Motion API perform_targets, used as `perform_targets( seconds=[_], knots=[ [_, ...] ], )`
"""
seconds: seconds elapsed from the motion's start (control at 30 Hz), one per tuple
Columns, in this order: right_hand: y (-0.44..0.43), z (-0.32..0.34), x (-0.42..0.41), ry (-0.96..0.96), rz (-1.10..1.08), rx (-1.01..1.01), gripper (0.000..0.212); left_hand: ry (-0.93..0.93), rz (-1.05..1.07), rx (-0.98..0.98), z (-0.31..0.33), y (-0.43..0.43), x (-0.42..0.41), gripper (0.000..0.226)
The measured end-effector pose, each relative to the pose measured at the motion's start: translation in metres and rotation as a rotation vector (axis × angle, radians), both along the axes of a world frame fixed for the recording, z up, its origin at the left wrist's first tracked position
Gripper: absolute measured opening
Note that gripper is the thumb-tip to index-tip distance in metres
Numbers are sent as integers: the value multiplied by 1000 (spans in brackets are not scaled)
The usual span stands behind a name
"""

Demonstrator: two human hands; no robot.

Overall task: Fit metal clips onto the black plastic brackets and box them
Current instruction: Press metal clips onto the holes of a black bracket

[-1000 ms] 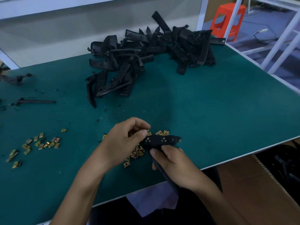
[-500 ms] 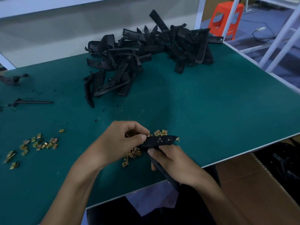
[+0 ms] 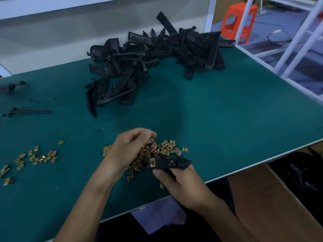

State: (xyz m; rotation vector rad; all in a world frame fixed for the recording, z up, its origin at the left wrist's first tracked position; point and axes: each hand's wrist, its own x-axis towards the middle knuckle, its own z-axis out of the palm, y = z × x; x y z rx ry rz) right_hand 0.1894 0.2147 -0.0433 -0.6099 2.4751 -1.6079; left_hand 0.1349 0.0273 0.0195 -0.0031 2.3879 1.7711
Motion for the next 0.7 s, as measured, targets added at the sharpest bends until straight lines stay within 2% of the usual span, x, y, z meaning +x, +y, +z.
perform_targets(
  seconds=[0.13,0.27,0.37,0.5,0.7],
  knots=[
    [-3,-1,1,1,17,-68,17,121,-312,-304,-4,33,-29,4],
    [-2,-1,-1,37,-6,-74,16,148,-525,-579,-11,59,-51,14],
    [-2,0,-1,49,-35,-99,16,151,-572,-621,-17,63,-59,14],
    [-1,-4,-1,-45,-37,-143,37,147,-620,-617,-17,67,-62,9],
    [0,-2,-2,-23,-21,-114,28,180,-636,-692,-19,67,-59,10]
  ],
)
